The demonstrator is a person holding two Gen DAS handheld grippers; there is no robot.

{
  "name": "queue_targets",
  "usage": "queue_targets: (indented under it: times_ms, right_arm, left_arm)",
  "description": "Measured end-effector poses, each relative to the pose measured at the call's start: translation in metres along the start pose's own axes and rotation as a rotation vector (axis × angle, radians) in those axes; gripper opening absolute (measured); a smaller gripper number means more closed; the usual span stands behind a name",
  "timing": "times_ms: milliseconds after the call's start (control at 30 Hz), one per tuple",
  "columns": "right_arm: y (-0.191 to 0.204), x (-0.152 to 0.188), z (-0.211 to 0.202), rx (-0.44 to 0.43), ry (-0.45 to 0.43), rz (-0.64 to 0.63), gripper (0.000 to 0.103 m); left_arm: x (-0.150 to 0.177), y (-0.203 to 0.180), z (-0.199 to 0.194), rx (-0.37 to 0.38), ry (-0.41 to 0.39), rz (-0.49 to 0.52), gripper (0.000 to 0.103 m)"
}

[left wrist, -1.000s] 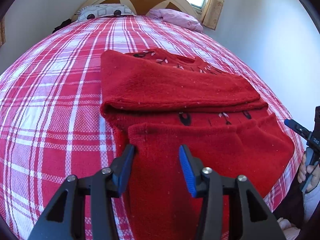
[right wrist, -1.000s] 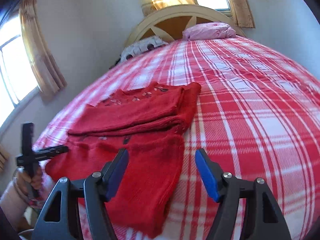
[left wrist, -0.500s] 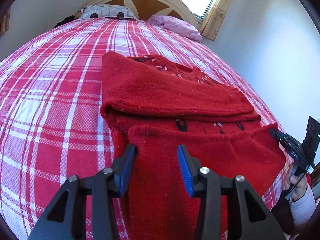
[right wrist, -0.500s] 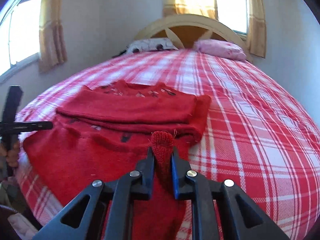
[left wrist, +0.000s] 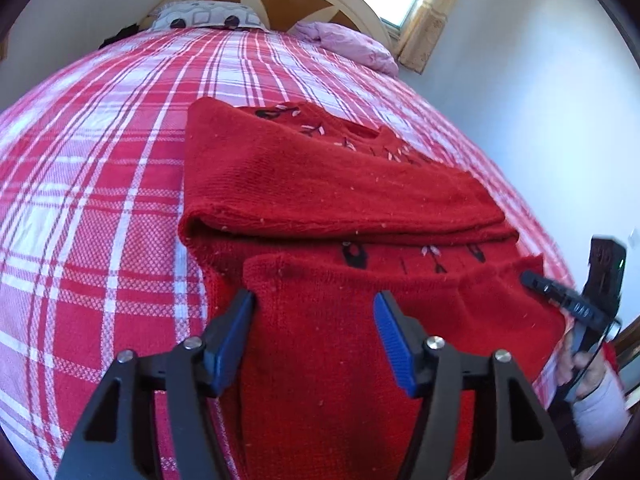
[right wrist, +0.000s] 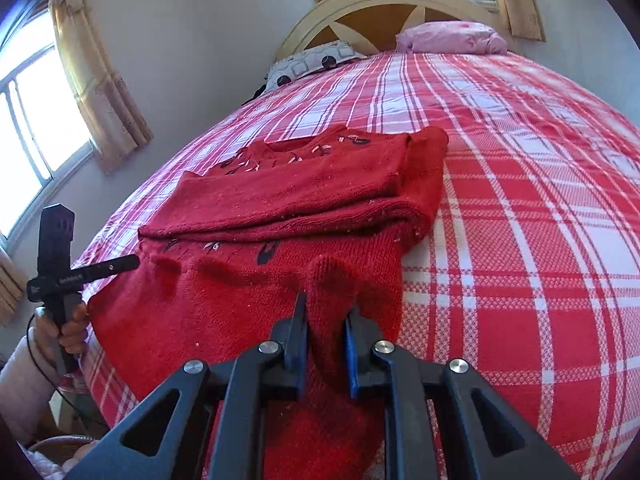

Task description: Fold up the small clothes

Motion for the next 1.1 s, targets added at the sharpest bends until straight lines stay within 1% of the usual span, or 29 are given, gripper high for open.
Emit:
queue_targets:
  times_ms: [33,100,133,167,233,300,367,400,467,533,567,600,633,667,767,833,933,1000,1100]
  right_arm:
    - [0.000,0.000,0.000,-0.004,0.002,0.005,0.017]
    - [0.000,0.001,-0.002,-0.012,0.004,0.020,0.017]
    - [0.000,0.001,-0.002,-0.019,0.005,0.026,0.018]
    - [0.000,0.000,-0.003,-0.027,0.004,0.032,0.019]
    - [0.000,0.000,-0.003,-0.040,0.002,0.044,0.026]
    - [0.000,-0.002,-0.002,-0.040,-0.002,0.049,0.027]
    - [0.001,-0.003,0.000,-0.034,-0.001,0.042,0.027]
    - [0.002,-0.005,0.002,-0.028,0.001,0.031,0.027]
    - [0.005,-0.006,0.005,-0.021,0.006,0.008,0.027]
    - [0.006,-0.006,0.007,0.008,0.007,-0.018,0.027]
    - [0.007,-0.005,0.007,0.027,0.004,-0.035,0.024]
    - [0.007,-0.005,0.007,0.035,0.001,-0.045,0.016]
    - [0.009,-0.004,0.006,0.048,0.001,-0.061,0.012]
    - [0.009,-0.004,0.004,0.053,-0.003,-0.064,0.011]
    - [0.011,-0.007,-0.006,0.045,-0.032,-0.052,0.011]
    - [0.012,-0.012,-0.014,0.048,-0.054,-0.057,0.011]
    - [0.020,-0.019,-0.028,0.046,-0.085,-0.072,0.011]
    - [0.028,-0.026,-0.039,0.028,-0.105,-0.084,0.010]
    - [0.035,-0.037,-0.049,0.032,-0.128,-0.106,0.009]
  left_arm:
    - [0.000,-0.001,0.000,-0.009,0.004,0.013,0.060]
    - [0.002,-0.003,-0.002,-0.014,0.007,0.027,0.048]
    - [0.002,-0.001,-0.002,-0.011,0.009,0.024,0.039]
    - [0.003,0.002,-0.002,-0.012,0.010,0.014,0.034]
    - [0.003,0.007,-0.001,0.002,0.012,-0.014,0.030]
    - [0.001,0.010,0.000,0.017,0.020,-0.047,0.031]
    - [0.000,0.010,0.002,0.009,0.022,-0.057,0.038]
    - [-0.001,0.008,0.003,0.006,0.024,-0.056,0.039]
    - [-0.002,0.003,0.004,0.001,0.021,-0.041,0.048]
    - [-0.001,-0.001,0.005,-0.007,0.013,-0.020,0.048]
    - [0.000,-0.003,0.005,-0.014,0.009,-0.008,0.045]
    - [0.001,-0.003,0.004,-0.025,0.002,0.004,0.041]
    - [0.002,-0.003,0.003,-0.025,0.002,0.008,0.017]
    - [0.004,-0.002,0.002,-0.007,0.011,-0.002,0.011]
    - [0.004,0.001,-0.004,0.006,0.001,-0.034,0.009]
    - [0.003,0.002,-0.009,-0.011,-0.016,-0.048,0.009]
    - [-0.002,0.000,-0.023,-0.044,-0.066,-0.066,0.008]
    - [-0.007,-0.007,-0.036,-0.060,-0.109,-0.042,0.008]
    - [-0.016,-0.016,-0.057,-0.083,-0.169,-0.001,0.008]
Point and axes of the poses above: each gripper's, at about its wrist camera, not at the fingertips, and z roughly the way its jaws point, y to its left, x to its underside, the point moved 9 cm from there along z, roughly the way its jaws point, and after that the axes turned 4 degrees about -x, right-handed, at the moved point
